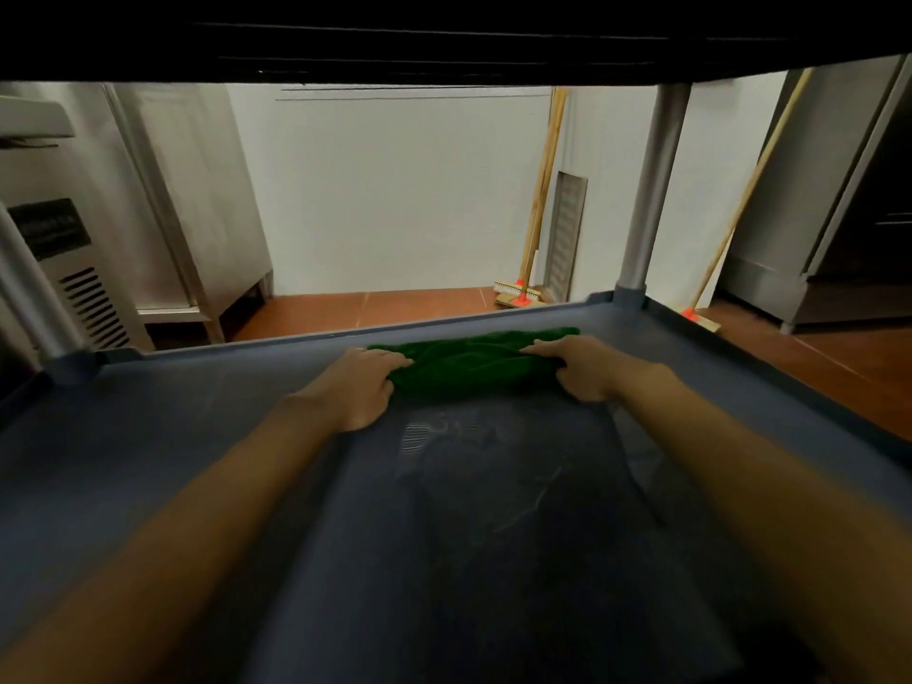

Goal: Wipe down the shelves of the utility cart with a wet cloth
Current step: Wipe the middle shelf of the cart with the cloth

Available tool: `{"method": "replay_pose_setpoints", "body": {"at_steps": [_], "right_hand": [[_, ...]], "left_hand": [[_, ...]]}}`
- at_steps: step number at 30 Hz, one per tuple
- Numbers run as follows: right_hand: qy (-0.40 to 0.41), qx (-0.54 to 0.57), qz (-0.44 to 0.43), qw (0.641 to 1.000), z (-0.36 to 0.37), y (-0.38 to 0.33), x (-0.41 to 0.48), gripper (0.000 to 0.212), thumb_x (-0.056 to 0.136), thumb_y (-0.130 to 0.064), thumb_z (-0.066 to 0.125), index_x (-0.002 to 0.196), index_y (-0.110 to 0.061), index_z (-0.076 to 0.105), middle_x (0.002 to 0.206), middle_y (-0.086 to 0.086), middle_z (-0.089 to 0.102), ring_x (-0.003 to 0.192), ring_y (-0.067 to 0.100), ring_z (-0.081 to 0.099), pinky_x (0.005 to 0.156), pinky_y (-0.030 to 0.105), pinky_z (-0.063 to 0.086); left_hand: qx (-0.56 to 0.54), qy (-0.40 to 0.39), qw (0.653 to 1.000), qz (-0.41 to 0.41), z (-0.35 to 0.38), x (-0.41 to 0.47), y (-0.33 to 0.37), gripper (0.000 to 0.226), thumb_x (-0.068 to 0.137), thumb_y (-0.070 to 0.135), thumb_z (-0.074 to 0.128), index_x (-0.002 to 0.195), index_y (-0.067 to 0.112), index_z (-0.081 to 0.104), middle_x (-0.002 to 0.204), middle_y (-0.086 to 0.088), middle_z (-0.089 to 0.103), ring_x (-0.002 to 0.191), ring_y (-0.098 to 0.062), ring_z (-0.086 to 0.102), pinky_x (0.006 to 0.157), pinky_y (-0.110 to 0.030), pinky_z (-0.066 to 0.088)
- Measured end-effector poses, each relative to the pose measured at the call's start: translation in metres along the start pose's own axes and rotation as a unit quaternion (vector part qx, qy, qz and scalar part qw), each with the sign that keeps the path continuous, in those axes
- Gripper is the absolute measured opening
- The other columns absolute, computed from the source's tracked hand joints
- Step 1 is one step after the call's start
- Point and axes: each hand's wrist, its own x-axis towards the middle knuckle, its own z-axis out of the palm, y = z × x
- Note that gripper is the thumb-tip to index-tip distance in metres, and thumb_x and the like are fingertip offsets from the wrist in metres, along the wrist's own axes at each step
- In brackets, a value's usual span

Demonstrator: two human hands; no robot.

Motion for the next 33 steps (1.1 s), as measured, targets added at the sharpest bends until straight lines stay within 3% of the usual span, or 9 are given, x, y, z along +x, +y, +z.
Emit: {"method": "replay_pose_setpoints", "body": {"at_steps": [4,9,14,33], "right_hand": [[0.019,-0.006,-0.008,1.0,0.004,-0.004,-0.011,0.062,0.096,0.002,0.044,0.147,-0.033,0.041,0.154,0.007,0.039,0.141,0.032,0.036,0.117,0.043,0.03],[0.027,0.004,-0.011,1.0,0.004,-0.007,-0.029,0.06,0.096,0.002,0.045,0.145,-0.033,0.046,0.152,0.007,0.043,0.135,0.031,0.043,0.114,0.041,0.036],[0.018,0.002,-0.004,1.0,0.005,-0.012,-0.047,0.063,0.095,0.005,0.042,0.144,-0.034,0.048,0.151,0.008,0.043,0.127,0.032,0.05,0.108,0.038,0.042],[0.012,-0.003,-0.01,1.0,0.012,-0.028,-0.123,0.065,0.092,0.008,0.043,0.143,-0.031,0.048,0.151,0.012,0.043,0.138,0.034,0.039,0.117,0.041,0.031]], "left_hand": [[0.012,0.0,1.0,-0.011,0.0,-0.006,0.003,0.047,0.099,0.009,0.045,0.144,0.019,0.05,0.136,-0.014,0.059,0.118,-0.031,0.058,0.103,-0.042,0.048],[0.037,-0.025,0.999,-0.03,-0.003,-0.018,0.011,0.036,0.101,0.018,0.041,0.136,0.024,0.046,0.126,-0.013,0.058,0.107,-0.028,0.056,0.094,-0.048,0.051],[0.051,-0.033,0.997,-0.038,-0.002,-0.037,0.02,0.035,0.101,0.017,0.036,0.135,0.024,0.043,0.129,-0.014,0.055,0.11,-0.03,0.049,0.093,-0.045,0.047],[0.042,-0.029,0.998,-0.03,-0.002,-0.11,0.042,0.031,0.1,0.016,0.04,0.13,0.019,0.045,0.132,-0.013,0.056,0.111,-0.033,0.047,0.1,-0.049,0.042]]}}
